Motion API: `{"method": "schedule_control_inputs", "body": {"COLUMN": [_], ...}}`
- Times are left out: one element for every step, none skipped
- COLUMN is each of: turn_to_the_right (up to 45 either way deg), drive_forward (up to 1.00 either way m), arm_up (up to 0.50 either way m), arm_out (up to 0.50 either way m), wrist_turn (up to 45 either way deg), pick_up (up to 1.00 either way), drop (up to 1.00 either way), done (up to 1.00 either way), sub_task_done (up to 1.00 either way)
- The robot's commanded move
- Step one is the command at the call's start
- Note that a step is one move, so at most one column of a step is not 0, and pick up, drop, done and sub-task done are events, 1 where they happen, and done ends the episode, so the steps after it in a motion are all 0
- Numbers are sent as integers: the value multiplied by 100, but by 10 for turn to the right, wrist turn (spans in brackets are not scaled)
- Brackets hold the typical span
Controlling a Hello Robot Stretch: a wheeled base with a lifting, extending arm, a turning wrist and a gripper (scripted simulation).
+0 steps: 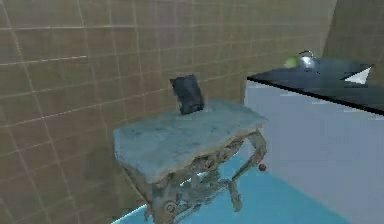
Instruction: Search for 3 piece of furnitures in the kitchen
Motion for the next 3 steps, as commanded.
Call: {"method": "schedule_control_inputs", "body": {"turn_to_the_right": [450, 450, 420], "drive_forward": [0, 0, 0], "arm_up": [0, 0, 0], "arm_out": [0, 0, 0], "wrist_turn": [0, 0, 0], "pick_up": [0, 0, 0], "drop": [0, 0, 0], "done": [0, 0, 0], "sub_task_done": [0, 0, 0]}}
